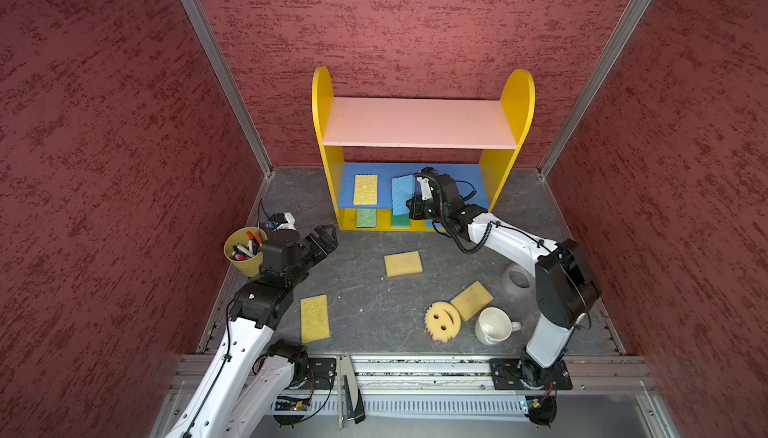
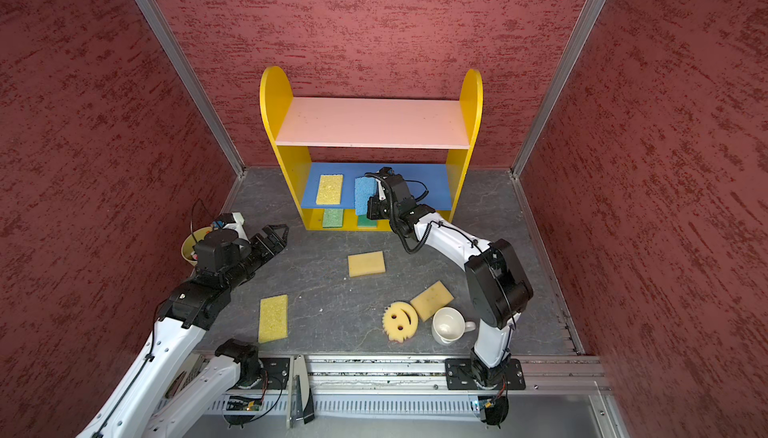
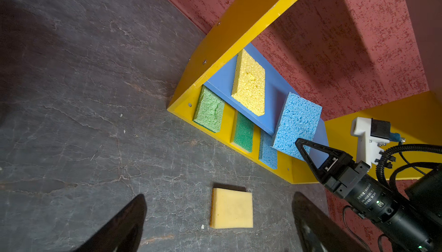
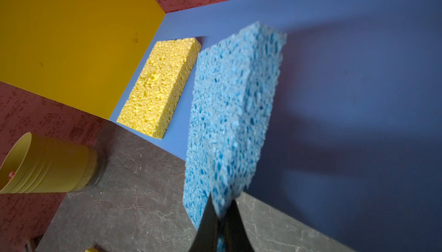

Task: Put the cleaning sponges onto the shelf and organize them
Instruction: 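Carry the blue sponge to the shelf opening beside the yellow sponge, then lower the blue sponge upright against the blue board with the right gripper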

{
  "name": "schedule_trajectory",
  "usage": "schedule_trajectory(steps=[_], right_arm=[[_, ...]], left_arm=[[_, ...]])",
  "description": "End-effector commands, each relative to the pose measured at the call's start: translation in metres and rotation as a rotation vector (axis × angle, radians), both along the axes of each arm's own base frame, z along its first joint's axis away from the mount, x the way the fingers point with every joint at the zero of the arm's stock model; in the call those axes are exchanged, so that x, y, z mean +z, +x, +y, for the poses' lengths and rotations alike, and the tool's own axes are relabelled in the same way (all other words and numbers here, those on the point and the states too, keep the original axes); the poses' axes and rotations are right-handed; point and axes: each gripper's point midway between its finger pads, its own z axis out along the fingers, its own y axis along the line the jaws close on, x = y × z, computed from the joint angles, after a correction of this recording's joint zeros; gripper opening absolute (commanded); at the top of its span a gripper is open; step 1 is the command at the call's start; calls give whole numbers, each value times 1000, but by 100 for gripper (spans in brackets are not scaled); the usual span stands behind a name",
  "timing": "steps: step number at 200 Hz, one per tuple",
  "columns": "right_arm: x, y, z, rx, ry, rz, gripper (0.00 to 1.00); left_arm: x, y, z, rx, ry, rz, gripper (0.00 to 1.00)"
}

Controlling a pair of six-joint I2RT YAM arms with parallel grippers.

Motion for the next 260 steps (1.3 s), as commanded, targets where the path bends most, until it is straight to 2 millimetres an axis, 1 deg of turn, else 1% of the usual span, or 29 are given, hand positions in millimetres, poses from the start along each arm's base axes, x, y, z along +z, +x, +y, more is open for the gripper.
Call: schedule_trajectory(steps=[1,16,40,54,82,92,121,142,184,222,230,247,260], right_arm=[[15,18,-4,1,-8,-64,0],[19,24,-3,5,1,-75,0],[22,32,-1,13,0,-89,0],[18,36,-2,2,-7,-80,0],[10,44,-7,-36,13,-53,0],[11,46,-6,-36,28,-47,0],[10,48,-2,-24,40,-40,0],[3,48,0,-13,34,-21,0],[-4,50,3,-5,29,-3,0],[-11,48,1,-7,13,12,6],[-12,48,0,-6,12,14,6],[-11,46,2,5,20,21,0],[-9,43,3,12,35,25,0]], left_arm=[[-4,0,1,-11,3,15,95],[-3,3,-1,-23,-9,17,95],[-8,6,-4,-24,-29,34,95],[-11,7,-6,-34,-42,38,95],[-17,6,-5,-24,-46,52,95],[-16,6,-5,-27,-49,50,95],[-13,5,-5,-26,-49,42,95],[-15,6,-5,-28,-51,51,95],[-18,5,-6,-29,-58,57,95],[-19,4,-7,-36,-68,62,95],[-19,4,-8,-39,-72,64,95],[-20,4,-9,-43,-78,65,95],[-20,4,-8,-39,-77,66,95]])
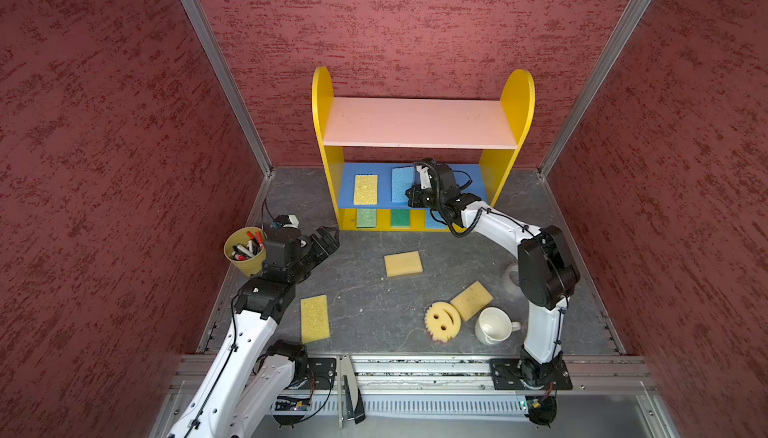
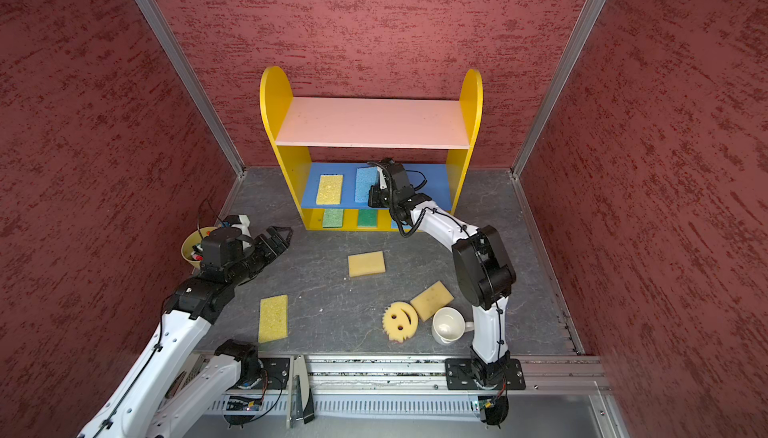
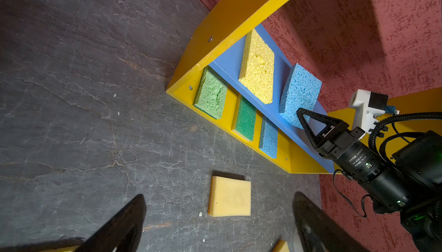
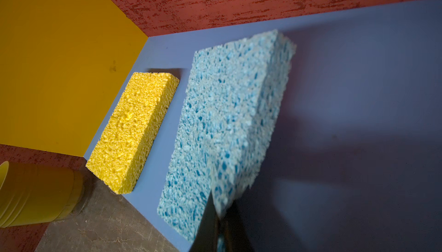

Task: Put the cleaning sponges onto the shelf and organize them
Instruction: 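Lower the blue sponge upright against the blue board with the right gripper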

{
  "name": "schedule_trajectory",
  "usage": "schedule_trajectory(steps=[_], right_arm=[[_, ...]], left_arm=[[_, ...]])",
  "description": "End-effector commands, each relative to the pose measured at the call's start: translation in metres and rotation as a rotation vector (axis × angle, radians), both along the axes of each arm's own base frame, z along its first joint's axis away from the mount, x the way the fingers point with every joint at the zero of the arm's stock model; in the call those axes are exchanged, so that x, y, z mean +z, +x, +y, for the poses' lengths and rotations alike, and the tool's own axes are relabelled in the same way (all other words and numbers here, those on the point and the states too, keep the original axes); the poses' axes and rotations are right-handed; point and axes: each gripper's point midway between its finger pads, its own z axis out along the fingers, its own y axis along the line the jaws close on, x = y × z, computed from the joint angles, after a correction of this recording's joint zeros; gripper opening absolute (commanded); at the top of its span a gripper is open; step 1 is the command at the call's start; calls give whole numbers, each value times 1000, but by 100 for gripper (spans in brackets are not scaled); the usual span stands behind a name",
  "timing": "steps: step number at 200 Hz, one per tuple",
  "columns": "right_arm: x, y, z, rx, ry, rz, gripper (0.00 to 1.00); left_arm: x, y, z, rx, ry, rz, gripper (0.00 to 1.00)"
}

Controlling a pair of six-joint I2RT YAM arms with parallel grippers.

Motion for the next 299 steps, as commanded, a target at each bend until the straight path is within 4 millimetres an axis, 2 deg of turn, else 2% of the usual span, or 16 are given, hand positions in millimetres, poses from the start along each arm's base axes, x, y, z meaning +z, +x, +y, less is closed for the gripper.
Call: schedule_trajectory(steps=[1,41,79,174,214,299], right_arm=[[-3,-2,2,25,12,29,0],[13,-15,5,50,85,19,0],[18,-21,5,59,105,27,0],[5,-14,-5,26,91,44,0],[0,-9,-11,11,91,56,18],[4,-7,-12,11,91,59,41]], left_arm=[[1,0,0,-1,-13,-9,95],[-3,-2,0,0,-22,-2,95],[-1,-1,-2,-3,-38,-6,95],[0,0,-4,-8,-49,-5,95],[2,1,-3,-6,-47,-7,96],[-1,3,-6,-12,-62,-5,96]])
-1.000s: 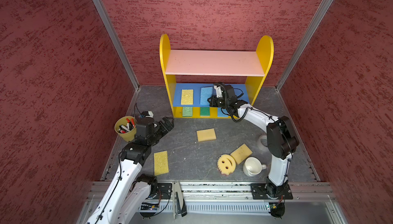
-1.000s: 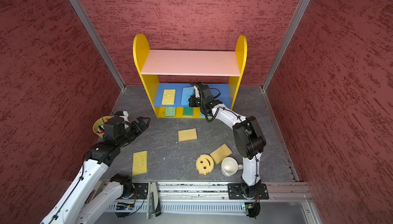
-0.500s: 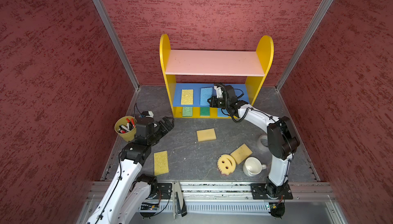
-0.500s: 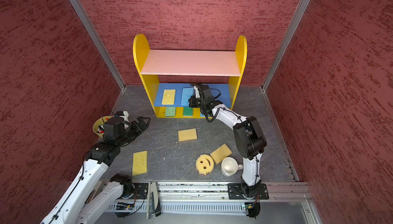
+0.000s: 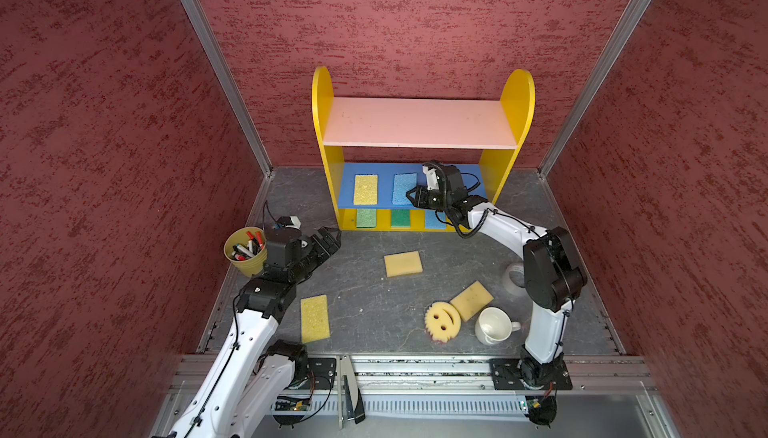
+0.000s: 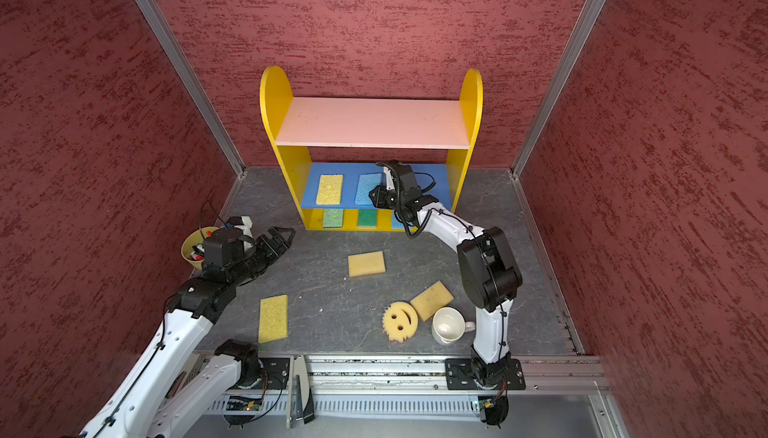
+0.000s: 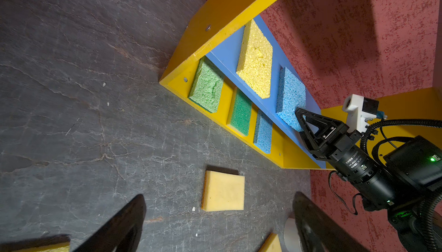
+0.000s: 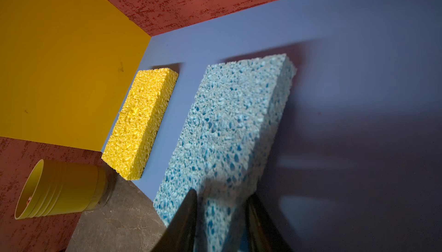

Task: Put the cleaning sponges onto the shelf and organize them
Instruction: 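Lower the blue sponge upright against the blue board with the right gripper, then press the blue sponge flat against the blue board and open the right gripper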

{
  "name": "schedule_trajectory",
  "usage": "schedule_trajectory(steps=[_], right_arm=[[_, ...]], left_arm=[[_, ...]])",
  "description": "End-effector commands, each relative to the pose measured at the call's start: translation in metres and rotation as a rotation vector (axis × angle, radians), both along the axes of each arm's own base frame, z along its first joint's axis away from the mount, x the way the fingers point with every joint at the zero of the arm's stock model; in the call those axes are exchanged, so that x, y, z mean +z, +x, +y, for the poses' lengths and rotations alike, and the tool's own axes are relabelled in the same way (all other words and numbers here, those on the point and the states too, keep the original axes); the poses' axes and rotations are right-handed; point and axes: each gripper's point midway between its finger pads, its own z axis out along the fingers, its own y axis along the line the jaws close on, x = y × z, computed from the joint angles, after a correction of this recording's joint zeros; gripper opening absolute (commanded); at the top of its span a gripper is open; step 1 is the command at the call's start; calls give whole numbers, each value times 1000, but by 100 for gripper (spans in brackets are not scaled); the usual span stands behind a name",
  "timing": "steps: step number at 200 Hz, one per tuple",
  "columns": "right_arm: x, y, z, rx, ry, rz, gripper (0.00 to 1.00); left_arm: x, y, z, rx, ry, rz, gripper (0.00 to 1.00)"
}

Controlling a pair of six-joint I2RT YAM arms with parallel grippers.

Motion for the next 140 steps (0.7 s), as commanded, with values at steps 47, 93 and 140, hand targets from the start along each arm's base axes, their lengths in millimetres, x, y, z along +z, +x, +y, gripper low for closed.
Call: schedule_trajectory(steps=[47,93,140], right_arm=[[16,1,-10,-35,-15,-25,54],[26,2,-22,-93,-45,-53,56],[31,7,-31,-135,-85,-72,55]], left_arm=[[6,-3,4,14,0,-32,96],[3,-8,6,20,-1,-34,96],[1,-9,9,28,0,-31,96]])
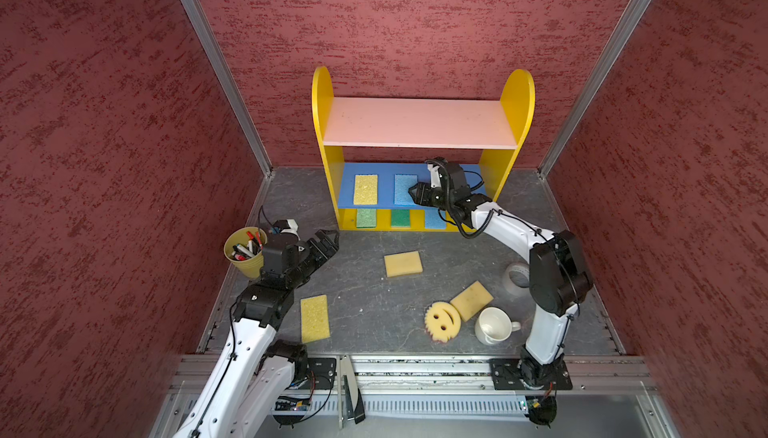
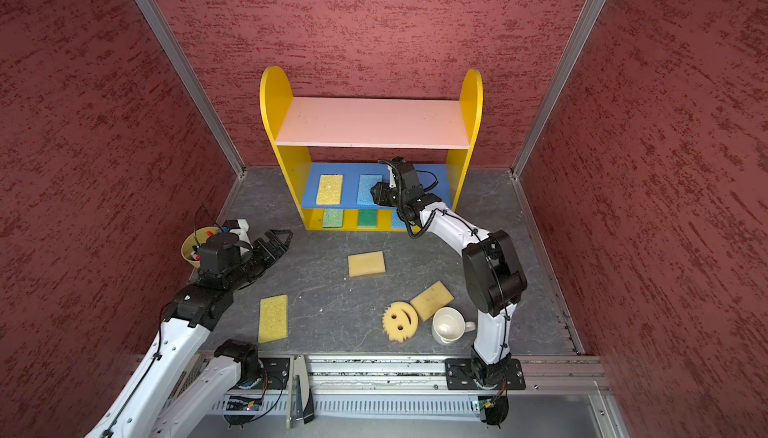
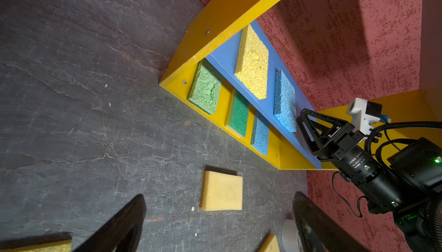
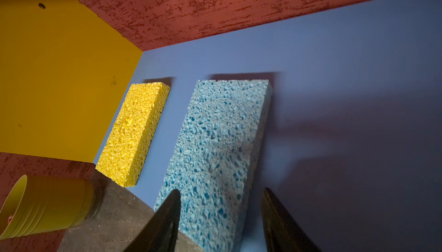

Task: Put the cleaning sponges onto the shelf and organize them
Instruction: 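Press the blue sponge flat against the blue board and open the right gripper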

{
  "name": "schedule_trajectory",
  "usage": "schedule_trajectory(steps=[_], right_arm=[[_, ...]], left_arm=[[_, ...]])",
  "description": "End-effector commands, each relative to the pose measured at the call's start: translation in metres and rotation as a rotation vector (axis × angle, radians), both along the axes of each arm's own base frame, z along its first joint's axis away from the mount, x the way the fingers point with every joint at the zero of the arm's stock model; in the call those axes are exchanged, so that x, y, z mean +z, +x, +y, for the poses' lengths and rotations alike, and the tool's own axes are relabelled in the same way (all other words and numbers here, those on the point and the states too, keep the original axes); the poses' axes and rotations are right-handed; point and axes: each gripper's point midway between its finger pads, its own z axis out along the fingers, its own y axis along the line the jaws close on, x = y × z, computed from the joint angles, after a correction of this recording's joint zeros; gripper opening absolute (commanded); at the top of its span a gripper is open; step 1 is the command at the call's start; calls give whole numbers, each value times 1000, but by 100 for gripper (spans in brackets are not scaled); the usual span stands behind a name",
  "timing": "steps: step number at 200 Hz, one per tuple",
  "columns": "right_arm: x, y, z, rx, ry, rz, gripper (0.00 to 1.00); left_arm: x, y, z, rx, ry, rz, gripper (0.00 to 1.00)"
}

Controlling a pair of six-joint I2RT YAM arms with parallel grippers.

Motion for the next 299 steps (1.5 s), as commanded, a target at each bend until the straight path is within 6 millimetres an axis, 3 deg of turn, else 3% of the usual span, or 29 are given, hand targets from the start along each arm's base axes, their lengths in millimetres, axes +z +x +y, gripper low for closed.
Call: schedule_trajectory(steps=[1,37,90,151,209,264,299], right_arm=[[15,4,-13,-48,-35,-34,55],[16,13,-9,-47,-46,-36,46],[1,22,1,-14,-50,0,31],[-12,23,5,1,-52,26,32],[-18,24,9,21,-55,32,13],[-15,23,11,33,-38,29,12],[-11,21,11,30,-26,27,18]], left_arm=[[-1,-1,5,16,8,-4,96],[0,-1,6,18,13,0,96],[-3,-1,9,26,11,5,96],[-1,2,8,22,8,11,96],[0,7,5,17,-7,13,96],[1,9,3,12,-16,14,96],[1,8,3,12,-15,14,96]])
